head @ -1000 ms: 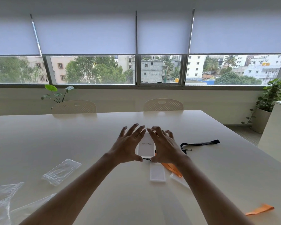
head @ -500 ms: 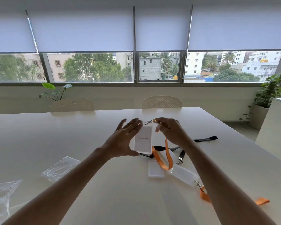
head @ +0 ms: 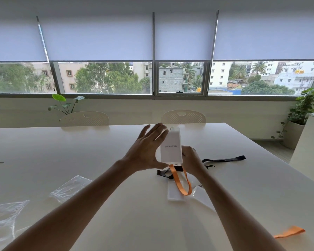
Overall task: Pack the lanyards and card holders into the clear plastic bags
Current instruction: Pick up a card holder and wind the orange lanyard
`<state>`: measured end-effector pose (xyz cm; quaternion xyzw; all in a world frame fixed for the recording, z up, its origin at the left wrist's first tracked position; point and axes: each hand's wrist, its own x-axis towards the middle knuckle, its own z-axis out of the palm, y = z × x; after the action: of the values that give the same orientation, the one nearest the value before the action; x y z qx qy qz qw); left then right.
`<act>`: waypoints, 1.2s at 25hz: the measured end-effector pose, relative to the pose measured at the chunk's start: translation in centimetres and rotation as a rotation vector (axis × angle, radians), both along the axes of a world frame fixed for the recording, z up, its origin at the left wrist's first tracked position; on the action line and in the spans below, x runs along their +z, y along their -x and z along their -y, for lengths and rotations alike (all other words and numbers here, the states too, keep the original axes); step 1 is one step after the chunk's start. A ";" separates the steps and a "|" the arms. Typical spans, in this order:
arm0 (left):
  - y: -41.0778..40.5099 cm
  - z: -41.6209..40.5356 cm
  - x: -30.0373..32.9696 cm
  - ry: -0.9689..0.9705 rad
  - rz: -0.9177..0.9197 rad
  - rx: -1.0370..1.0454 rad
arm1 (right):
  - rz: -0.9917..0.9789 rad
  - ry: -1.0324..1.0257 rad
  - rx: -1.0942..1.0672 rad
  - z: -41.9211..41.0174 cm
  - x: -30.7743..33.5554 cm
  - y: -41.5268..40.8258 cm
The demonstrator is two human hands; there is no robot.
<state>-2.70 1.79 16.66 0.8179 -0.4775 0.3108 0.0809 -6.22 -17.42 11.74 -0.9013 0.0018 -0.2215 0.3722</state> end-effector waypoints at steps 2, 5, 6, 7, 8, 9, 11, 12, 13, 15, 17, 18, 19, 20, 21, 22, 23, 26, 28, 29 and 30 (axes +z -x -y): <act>-0.6 0.1 0.7 0.024 0.008 0.069 | -0.053 -0.164 0.049 -1.4 -0.6 0.7; -1.5 0.3 1.6 0.026 0.001 0.161 | -0.140 -0.372 0.170 -3.6 -1.1 2.1; -1.7 0.3 1.7 0.031 -0.009 0.182 | -0.170 -0.385 0.200 -4.2 -1.2 2.5; -1.8 0.3 1.7 0.037 -0.022 0.198 | -0.197 -0.383 0.224 -4.6 -1.1 2.9; -1.9 0.2 1.7 0.041 -0.034 0.211 | -0.216 -0.374 0.240 -4.8 -1.0 3.3; -2.1 0.2 1.5 0.046 -0.040 0.221 | -0.228 -0.372 0.253 -5.0 -0.9 3.7; -2.2 0.1 1.3 0.050 -0.051 0.237 | -0.235 -0.386 0.287 -5.1 -0.6 4.4; -2.2 0.1 1.1 0.041 -0.058 0.244 | -0.234 -0.401 0.307 -5.2 -0.4 4.7; -2.2 0.1 1.0 0.024 -0.062 0.249 | -0.225 -0.419 0.326 -5.3 -0.1 5.0; -2.2 0.3 0.4 -0.016 -0.063 0.254 | -0.181 -0.484 0.367 -5.4 0.6 5.4; -1.8 0.7 -0.1 -0.038 -0.048 0.247 | -0.123 -0.586 0.398 -5.3 1.6 5.7; -1.6 0.9 -0.2 -0.046 -0.029 0.237 | -0.095 -0.626 0.401 -5.2 2.2 5.8; -1.5 1.1 -0.3 -0.058 -0.007 0.229 | -0.064 -0.646 0.393 -5.1 2.7 5.9; -1.3 1.3 -0.3 -0.076 0.015 0.221 | -0.026 -0.646 0.376 -5.0 3.3 6.0; -1.2 1.4 -0.3 -0.098 0.031 0.210 | 0.014 -0.642 0.355 -5.0 3.8 6.0; -1.1 1.4 -0.4 -0.117 0.039 0.195 | 0.053 -0.645 0.332 -4.9 4.3 6.0; -1.1 1.4 -0.5 -0.134 0.042 0.179 | 0.088 -0.655 0.309 -4.9 4.8 6.0; -0.9 1.5 -1.0 -0.202 0.055 0.125 | 0.171 -0.663 0.223 -4.4 5.9 5.6; -0.6 1.5 -1.5 -0.228 0.056 0.076 | 0.188 -0.639 0.170 -4.0 6.6 5.0; -0.5 1.4 -1.7 -0.243 0.064 0.050 | 0.195 -0.616 0.149 -3.7 6.9 4.7; -0.5 1.3 -2.0 -0.259 0.080 0.023 | 0.206 -0.589 0.125 -3.4 7.3 4.3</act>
<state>-2.21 0.47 14.65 0.8140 -0.5069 0.2796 -0.0480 -10.50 -14.03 19.04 -0.7261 -0.0273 -0.2784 0.6281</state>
